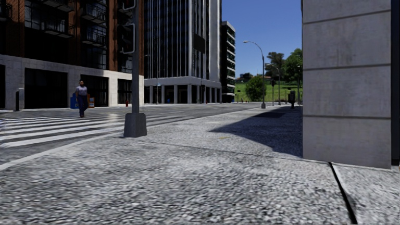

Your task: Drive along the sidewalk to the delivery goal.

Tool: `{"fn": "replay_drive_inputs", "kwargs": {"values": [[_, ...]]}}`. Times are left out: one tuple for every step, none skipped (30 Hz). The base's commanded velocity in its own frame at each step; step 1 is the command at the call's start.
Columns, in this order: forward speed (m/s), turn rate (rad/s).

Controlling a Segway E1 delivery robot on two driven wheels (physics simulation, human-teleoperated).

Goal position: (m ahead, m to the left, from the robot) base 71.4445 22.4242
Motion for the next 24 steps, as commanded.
{"fn": "replay_drive_inputs", "kwargs": {"values": [[2.0, 0.68], [2.0, 0.68], [2.0, 0.68], [2.0, 0.68], [2.0, 0.69], [2.0, 0.73], [2.0, 0.76], [2.0, 0.78], [2.0, 0.78], [2.0, 0.78], [2.0, 0.78], [2.0, 0.78], [2.0, 0.78], [2.0, 0.78], [2.0, 0.78], [2.0, 0.78], [2.0, 0.78], [2.0, 0.78], [2.0, 0.78], [2.0, 0.78], [2.0, 0.78], [2.0, 0.78], [2.0, 0.78], [2.0, 0.78]]}}
